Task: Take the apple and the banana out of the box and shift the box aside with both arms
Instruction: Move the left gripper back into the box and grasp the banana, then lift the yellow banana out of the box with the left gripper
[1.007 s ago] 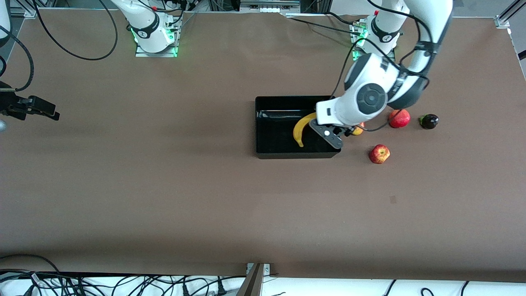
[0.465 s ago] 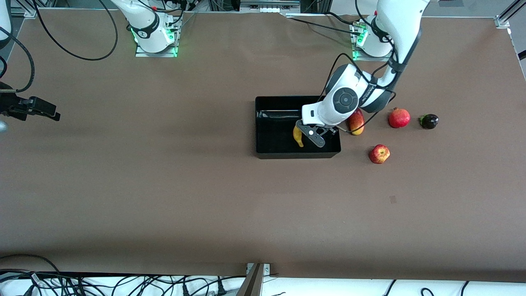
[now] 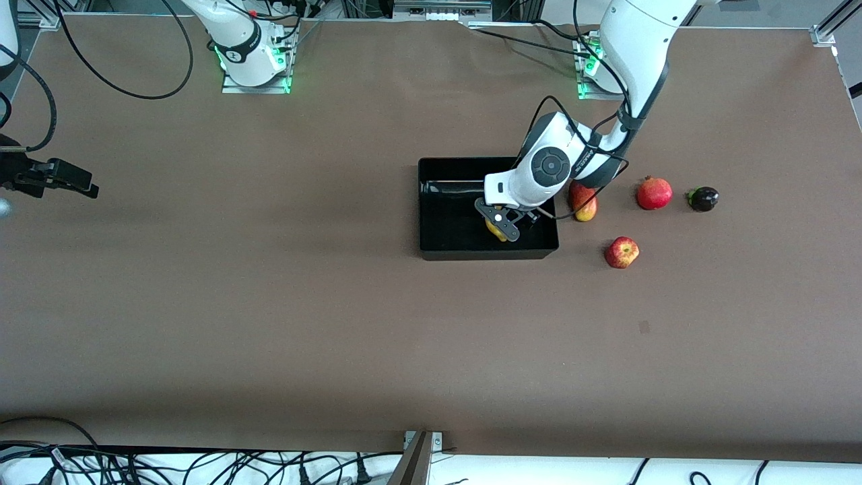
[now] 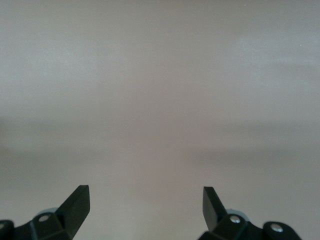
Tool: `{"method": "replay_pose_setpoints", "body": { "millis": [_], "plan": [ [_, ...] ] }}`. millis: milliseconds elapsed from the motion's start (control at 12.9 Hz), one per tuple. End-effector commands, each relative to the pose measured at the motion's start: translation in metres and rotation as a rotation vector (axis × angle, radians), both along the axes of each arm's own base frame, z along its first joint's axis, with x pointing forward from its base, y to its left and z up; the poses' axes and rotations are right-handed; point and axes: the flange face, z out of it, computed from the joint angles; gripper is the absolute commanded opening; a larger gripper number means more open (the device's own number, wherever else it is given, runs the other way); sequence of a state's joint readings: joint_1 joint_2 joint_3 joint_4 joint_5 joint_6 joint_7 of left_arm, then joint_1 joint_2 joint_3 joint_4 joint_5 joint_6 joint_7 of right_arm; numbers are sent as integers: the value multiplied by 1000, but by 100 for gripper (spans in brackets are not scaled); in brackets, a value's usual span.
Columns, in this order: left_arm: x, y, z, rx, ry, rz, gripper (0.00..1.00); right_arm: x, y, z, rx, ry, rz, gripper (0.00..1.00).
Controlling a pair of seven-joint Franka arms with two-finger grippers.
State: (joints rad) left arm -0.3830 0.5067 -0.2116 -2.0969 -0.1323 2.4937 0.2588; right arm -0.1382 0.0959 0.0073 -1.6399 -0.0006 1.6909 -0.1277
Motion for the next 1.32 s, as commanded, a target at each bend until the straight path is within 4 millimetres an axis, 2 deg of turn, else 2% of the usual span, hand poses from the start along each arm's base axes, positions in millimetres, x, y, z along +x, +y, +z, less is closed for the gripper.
{"method": "replay_pose_setpoints", "body": {
  "millis": [0,232,310,387,465,542,1007,1240],
  "plan": [
    [-3,5,-17,2,-10,-10,100,7,-1,-3,25,-5,-15,100],
    [-5,7,-30,-1,-16,-3,100,7,3,-6,35,3,-1,100],
    [-5,7,-30,-1,-17,-6,77,7,3,-7,36,10,-1,100],
    [-5,7,-29,-1,-17,-9,32,7,2,-7,35,6,-3,100],
    [-5,7,-29,2,-22,-20,6,7,2,-7,36,7,-3,100],
    [-5,7,-29,6,-24,-27,0,7,2,-8,37,10,-3,100],
    [-1,9,-17,9,-27,-24,0,7,5,-8,38,10,3,100],
    [4,11,7,14,-23,-24,0,7,5,-9,40,13,3,100]
  ]
}}
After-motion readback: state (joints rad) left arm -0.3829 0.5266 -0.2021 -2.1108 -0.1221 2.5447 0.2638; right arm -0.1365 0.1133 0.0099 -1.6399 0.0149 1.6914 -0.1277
